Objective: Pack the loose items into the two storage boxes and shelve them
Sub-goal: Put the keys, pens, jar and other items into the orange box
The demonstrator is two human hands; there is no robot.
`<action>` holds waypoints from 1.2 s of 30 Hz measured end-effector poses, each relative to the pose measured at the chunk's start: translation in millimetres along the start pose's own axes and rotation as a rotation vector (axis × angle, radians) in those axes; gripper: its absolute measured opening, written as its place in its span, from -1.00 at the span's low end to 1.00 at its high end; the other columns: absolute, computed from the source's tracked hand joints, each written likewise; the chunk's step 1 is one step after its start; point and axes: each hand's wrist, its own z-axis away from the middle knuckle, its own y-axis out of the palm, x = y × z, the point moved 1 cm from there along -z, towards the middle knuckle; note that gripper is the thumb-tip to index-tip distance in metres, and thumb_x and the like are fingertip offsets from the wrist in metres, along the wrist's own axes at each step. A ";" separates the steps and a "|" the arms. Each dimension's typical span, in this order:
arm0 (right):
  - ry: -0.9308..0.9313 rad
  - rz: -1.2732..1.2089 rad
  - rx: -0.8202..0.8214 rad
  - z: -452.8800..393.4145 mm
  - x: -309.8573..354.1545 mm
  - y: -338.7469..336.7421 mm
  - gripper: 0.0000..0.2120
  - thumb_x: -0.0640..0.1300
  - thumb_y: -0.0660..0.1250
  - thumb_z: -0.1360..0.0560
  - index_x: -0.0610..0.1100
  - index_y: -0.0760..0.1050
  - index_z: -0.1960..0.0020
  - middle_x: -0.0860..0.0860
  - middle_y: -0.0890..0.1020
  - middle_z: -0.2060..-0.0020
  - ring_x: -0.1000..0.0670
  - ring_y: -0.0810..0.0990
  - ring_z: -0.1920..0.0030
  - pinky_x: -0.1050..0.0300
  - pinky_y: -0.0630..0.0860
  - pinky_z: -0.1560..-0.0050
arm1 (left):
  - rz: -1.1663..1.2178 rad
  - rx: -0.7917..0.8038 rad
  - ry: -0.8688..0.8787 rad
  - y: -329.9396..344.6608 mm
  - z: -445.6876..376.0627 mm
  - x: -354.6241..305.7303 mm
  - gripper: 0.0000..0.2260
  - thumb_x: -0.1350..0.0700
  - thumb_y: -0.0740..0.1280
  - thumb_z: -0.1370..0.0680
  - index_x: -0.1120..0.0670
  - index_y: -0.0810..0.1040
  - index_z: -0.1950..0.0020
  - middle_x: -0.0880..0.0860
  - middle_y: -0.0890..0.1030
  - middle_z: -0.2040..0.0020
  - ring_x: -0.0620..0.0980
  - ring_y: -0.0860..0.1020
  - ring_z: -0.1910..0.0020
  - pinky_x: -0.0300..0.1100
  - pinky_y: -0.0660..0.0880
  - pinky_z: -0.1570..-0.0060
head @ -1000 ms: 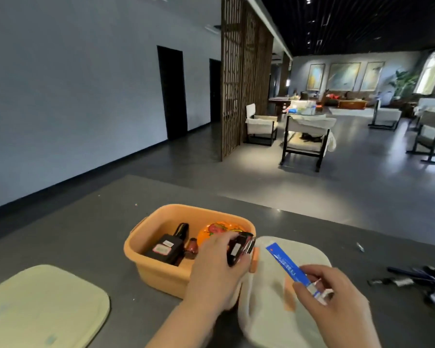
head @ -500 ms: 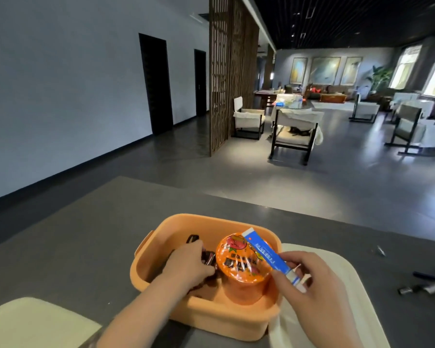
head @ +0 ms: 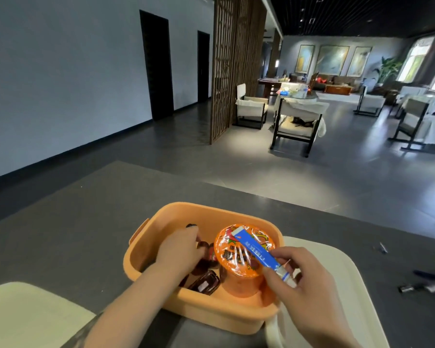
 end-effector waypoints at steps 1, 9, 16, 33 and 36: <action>0.006 0.002 0.010 -1.0 0.0 1.2 -0.69 -0.20 0.53 -0.32 0.16 0.56 0.10 0.21 0.60 0.18 0.13 0.53 0.12 0.39 0.39 0.23 | 0.032 -0.040 -0.017 -6.4 1.8 5.5 -0.90 -0.02 0.32 -0.50 -0.07 0.49 0.01 -0.12 0.57 0.13 -0.12 0.54 0.19 -0.19 0.49 0.24; -0.170 0.430 0.343 -28.9 18.3 49.6 -0.82 0.05 0.37 -0.41 0.16 0.56 -0.01 0.21 0.56 0.05 0.18 0.41 -0.02 0.31 0.33 -0.01 | 0.170 -0.304 -0.096 -15.2 26.7 51.5 -0.86 0.06 0.25 -0.55 -0.19 0.49 -0.03 -0.24 0.54 0.18 -0.27 0.49 0.23 -0.23 0.41 0.23; -0.461 0.826 0.511 -50.6 27.7 98.2 -0.79 -0.05 0.30 -0.48 0.03 0.57 -0.11 0.05 0.59 0.00 -0.02 0.40 -0.09 0.05 0.33 -0.09 | 0.216 -0.411 -0.113 -6.7 32.7 54.1 -0.84 0.05 0.26 -0.56 -0.19 0.50 -0.08 -0.29 0.49 0.18 -0.35 0.43 0.31 -0.43 0.30 0.36; -0.401 0.596 0.428 -46.5 13.0 89.9 -0.82 -0.07 0.26 -0.47 0.06 0.63 0.05 0.12 0.63 0.12 0.07 0.45 0.00 0.20 0.35 0.07 | 0.229 -0.340 -0.100 -15.5 39.4 37.3 -0.86 0.03 0.27 -0.54 -0.18 0.52 -0.04 -0.20 0.57 0.20 -0.26 0.50 0.27 -0.25 0.44 0.30; -0.226 0.438 0.356 -30.9 14.2 55.7 -0.84 -0.04 0.34 -0.41 0.07 0.64 0.04 0.15 0.64 0.06 0.13 0.47 -0.04 0.21 0.39 0.00 | 0.295 -0.293 -0.023 -16.5 49.9 6.8 -0.86 0.06 0.30 -0.53 -0.17 0.53 -0.02 -0.16 0.59 0.06 -0.16 0.52 0.14 -0.18 0.46 0.18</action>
